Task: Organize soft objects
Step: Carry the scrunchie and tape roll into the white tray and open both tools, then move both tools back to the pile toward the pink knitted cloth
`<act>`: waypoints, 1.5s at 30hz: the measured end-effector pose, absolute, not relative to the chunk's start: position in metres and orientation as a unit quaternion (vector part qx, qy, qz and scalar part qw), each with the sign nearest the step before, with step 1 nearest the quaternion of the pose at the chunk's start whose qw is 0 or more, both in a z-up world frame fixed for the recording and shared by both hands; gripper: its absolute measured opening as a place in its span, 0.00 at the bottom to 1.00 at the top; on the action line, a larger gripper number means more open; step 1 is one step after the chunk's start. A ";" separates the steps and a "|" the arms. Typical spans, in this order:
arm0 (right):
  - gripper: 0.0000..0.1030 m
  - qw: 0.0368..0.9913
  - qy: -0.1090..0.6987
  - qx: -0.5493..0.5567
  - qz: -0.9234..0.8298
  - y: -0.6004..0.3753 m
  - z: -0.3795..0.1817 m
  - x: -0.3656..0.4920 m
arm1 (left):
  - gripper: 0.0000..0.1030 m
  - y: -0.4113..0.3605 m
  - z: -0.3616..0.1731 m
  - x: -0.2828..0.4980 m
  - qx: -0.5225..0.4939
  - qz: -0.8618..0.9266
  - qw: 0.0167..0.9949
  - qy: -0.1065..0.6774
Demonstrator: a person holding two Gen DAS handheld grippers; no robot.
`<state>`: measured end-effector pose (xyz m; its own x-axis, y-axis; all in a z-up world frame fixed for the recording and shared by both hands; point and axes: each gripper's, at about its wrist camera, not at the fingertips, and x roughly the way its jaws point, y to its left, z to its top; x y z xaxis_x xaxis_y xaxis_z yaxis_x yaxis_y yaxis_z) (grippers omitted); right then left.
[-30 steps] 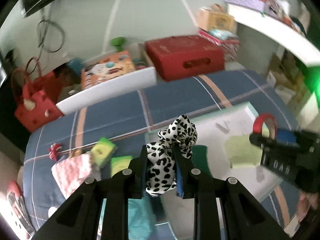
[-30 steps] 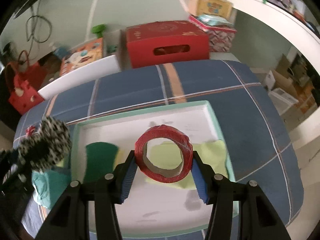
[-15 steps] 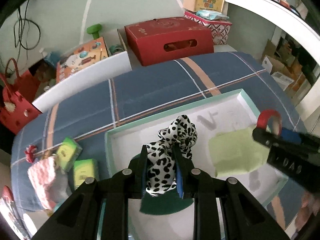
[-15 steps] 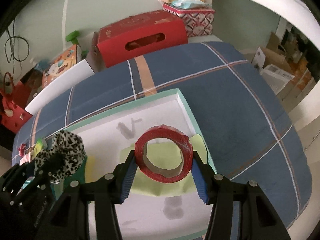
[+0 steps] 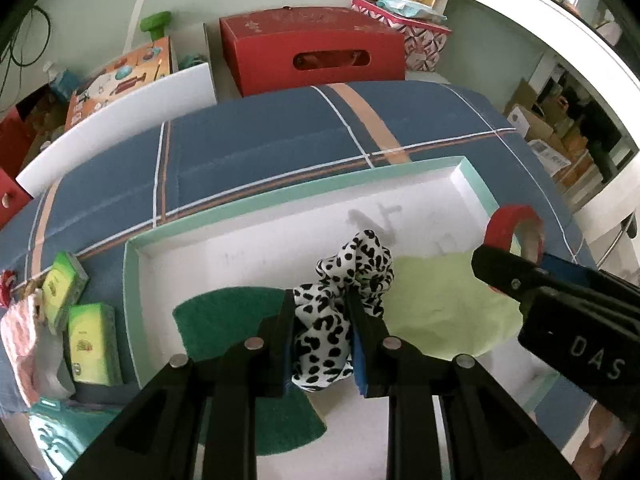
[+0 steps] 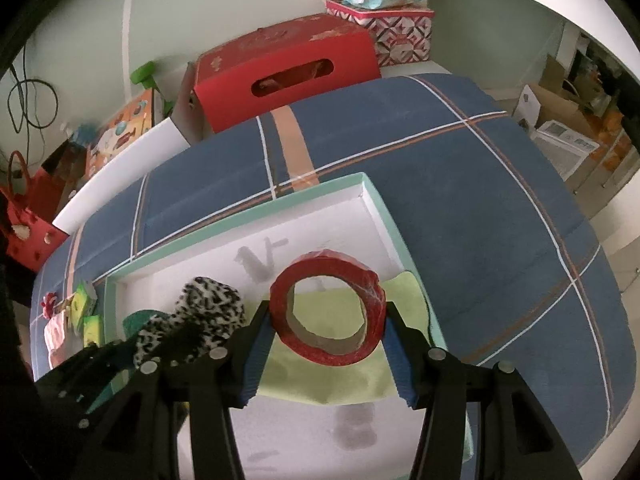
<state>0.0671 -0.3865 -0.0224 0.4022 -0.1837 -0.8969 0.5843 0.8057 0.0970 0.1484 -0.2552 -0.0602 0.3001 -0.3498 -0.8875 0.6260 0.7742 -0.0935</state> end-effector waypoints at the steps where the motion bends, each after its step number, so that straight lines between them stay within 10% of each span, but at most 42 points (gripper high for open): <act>1: 0.54 0.813 0.494 0.202 -0.235 -0.386 -0.023 0.068 | 0.24 -0.254 -0.060 0.148 0.137 -0.306 0.797 0.503; 11: 0.54 0.807 0.518 0.191 -0.210 -0.368 -0.041 0.085 | 0.25 -0.245 -0.062 0.152 0.146 -0.294 0.807 0.491; 27: 0.76 0.832 0.479 0.167 -0.223 -0.360 0.010 0.070 | 0.81 -0.215 -0.017 0.155 0.129 -0.231 0.836 0.481; 45: 0.96 0.849 0.479 0.133 -0.180 -0.318 0.022 0.085 | 0.91 -0.080 0.010 0.201 0.081 -0.054 0.882 0.461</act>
<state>0.0846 -0.3178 0.0223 0.4770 -0.1788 -0.8605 0.4335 0.8996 0.0534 0.2014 -0.0805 0.0097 0.5691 -0.0212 -0.8220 0.1701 0.9811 0.0925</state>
